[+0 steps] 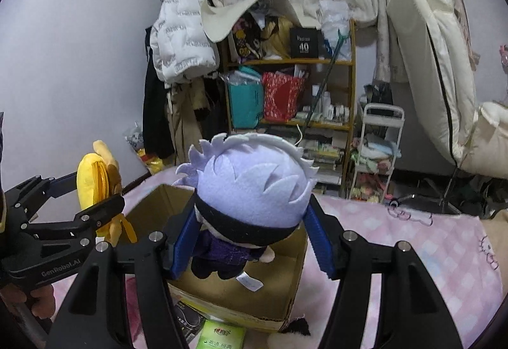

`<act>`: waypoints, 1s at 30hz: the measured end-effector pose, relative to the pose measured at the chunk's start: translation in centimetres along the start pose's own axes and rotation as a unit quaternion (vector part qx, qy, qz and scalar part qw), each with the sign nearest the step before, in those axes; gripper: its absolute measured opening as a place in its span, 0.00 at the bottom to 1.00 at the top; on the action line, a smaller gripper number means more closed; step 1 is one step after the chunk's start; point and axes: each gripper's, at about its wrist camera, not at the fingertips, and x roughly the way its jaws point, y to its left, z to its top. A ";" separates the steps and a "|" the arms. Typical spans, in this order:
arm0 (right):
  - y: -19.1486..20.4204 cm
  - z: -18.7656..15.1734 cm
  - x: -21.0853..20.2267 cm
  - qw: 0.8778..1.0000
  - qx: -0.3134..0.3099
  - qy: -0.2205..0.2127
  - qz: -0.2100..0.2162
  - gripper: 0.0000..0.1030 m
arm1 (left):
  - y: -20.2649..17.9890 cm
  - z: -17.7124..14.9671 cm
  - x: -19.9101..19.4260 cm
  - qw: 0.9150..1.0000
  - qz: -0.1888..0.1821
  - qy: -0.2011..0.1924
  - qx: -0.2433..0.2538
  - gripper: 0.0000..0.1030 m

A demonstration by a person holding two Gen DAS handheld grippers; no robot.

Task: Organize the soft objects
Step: 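Carry both plushes over the cardboard box and open both tools to drop them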

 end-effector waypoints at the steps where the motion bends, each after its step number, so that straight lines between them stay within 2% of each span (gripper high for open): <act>1: -0.2 -0.3 0.5 1.000 0.003 0.005 0.001 0.65 | -0.1 -0.2 0.3 1.000 0.000 0.003 0.001 0.71; 17: -1.0 -2.3 4.3 0.998 0.020 0.056 0.009 0.66 | -0.6 -1.9 3.9 0.999 -0.017 0.039 0.001 0.75; 22: -1.2 -2.9 5.5 0.996 0.029 0.084 0.013 0.66 | -0.5 -2.2 4.6 0.999 -0.015 0.051 -0.005 0.80; 26: -1.3 -3.2 5.5 0.995 0.030 0.091 0.012 0.67 | -0.4 -2.4 4.8 0.998 -0.013 0.059 -0.006 0.88; 30: -1.3 -3.3 5.4 0.995 0.033 0.098 0.009 0.71 | -0.4 -2.4 4.6 0.998 -0.010 0.061 -0.008 0.91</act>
